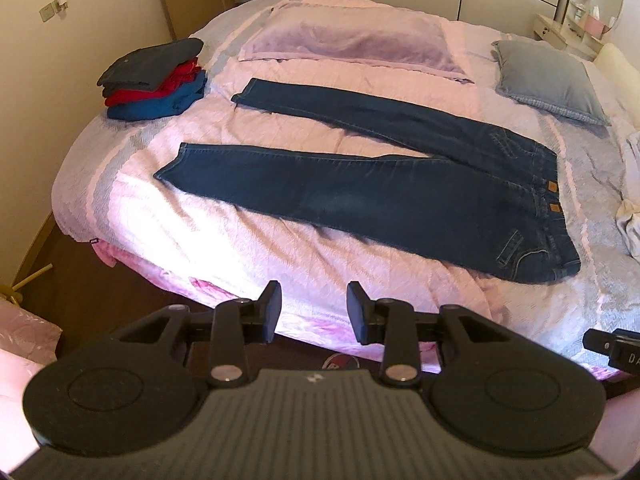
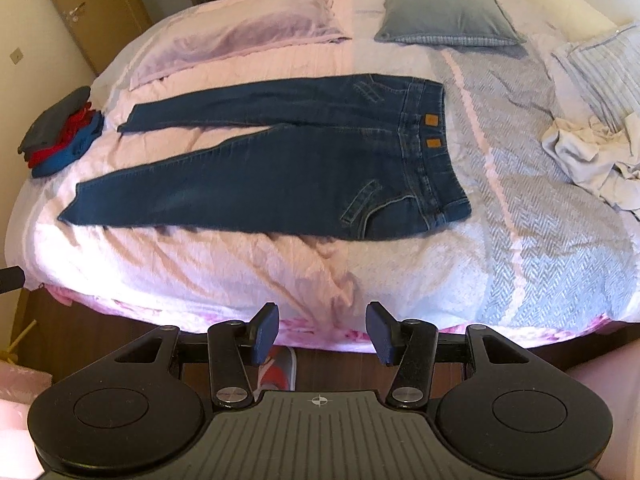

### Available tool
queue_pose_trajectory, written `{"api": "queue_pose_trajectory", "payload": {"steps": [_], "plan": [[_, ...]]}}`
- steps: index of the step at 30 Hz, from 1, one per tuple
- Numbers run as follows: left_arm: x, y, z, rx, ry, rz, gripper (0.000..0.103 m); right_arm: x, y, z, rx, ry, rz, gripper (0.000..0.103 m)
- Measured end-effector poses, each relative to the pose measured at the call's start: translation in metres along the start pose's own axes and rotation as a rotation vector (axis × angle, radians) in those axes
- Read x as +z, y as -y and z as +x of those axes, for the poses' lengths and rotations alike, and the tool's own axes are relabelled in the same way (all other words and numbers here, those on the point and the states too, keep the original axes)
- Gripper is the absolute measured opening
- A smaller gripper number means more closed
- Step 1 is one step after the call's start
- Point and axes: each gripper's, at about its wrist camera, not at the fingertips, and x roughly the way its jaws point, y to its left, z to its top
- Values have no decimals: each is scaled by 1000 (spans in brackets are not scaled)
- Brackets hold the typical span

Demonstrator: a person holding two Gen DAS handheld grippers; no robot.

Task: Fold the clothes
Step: 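Release the jeans from both tools and lift them away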

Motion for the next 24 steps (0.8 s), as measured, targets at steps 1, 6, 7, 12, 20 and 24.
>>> {"api": "queue_pose_trajectory", "payload": {"steps": [1,6,7,12,20,24], "plan": [[-1,0,0,0,0,-1,31,0,0,1,1,-4,-1,52],[-1,2,-2,4,7,-10,31,3,1,1,4,-3,-9,52],[0,2,-3,4,10,-13,31,4,1,1,4,-1,-12,52],[1,6,-5,8,28,-21,33,9,3,0,-1,10,-26,52],[13,10,11,8,26,-5,33,19,12,0,-22,37,-33,52],[31,16,26,-7,36,7,33,32,20,9,-34,33,-14,52]]}}
